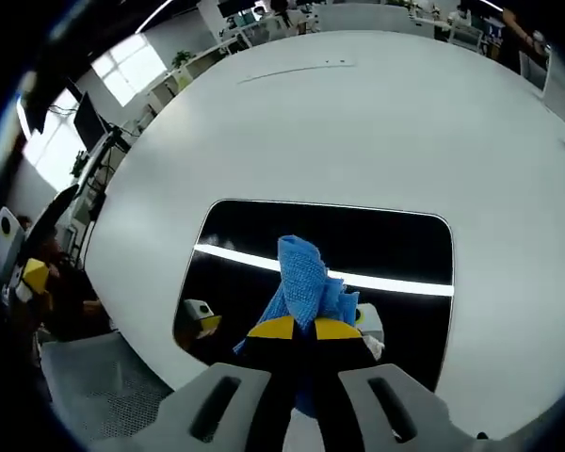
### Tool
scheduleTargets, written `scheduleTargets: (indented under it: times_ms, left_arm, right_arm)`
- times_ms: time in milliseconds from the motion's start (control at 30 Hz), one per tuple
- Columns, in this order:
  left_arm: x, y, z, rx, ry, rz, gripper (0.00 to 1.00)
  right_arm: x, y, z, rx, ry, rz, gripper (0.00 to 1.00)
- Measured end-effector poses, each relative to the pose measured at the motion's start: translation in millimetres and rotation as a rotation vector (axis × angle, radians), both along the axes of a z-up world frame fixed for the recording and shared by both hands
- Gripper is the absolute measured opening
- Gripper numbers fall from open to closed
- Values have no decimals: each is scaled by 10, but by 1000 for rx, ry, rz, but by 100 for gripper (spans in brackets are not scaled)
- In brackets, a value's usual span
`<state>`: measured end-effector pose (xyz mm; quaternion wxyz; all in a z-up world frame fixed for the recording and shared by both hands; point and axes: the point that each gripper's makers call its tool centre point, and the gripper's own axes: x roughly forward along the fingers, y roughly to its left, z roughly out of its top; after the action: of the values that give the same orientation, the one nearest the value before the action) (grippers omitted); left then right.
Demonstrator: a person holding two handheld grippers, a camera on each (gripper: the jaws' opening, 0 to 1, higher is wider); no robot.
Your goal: Wipe the mirror surface with the cleaning cloth until all visible marks leave the cleaned area.
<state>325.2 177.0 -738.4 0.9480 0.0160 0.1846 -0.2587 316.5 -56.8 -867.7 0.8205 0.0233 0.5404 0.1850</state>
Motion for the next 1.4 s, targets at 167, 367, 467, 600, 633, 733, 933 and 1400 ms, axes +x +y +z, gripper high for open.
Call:
scheduleTargets:
  times_ms: [167,367,467,600,633,733,933,1400]
  left_arm:
    - [-33,-17,14,7,-6,-6,99]
    - [-74,-12,-15,-4,-1,12,99]
    - [-112,-25,-87,13,10,-1,99]
    - [-119,-4,-98,5,17,5,99]
    - [-124,-4,-97,7,16,4,99]
    - [-140,-2,-94,8,17,3,99]
    - [-165,16,-94,15,18,3,99]
    - [-131,-11,-63,17,10,-5,99]
  right_arm:
    - [-36,-2,-1,3,-2,-1,0]
    - [-86,-13,-5,16,-3,0,0]
    - [-115,-20,-5,22,-2,-5,0]
    - [-157,-29,-4,27,0,-10,0]
    - [-164,-29,-5,27,1,-10,0]
    - [-202,-29,-3,24,4,-5,0]
    - [-259,-36,1,22,10,-1,0]
    - [-307,-53,3,29,14,-2,0]
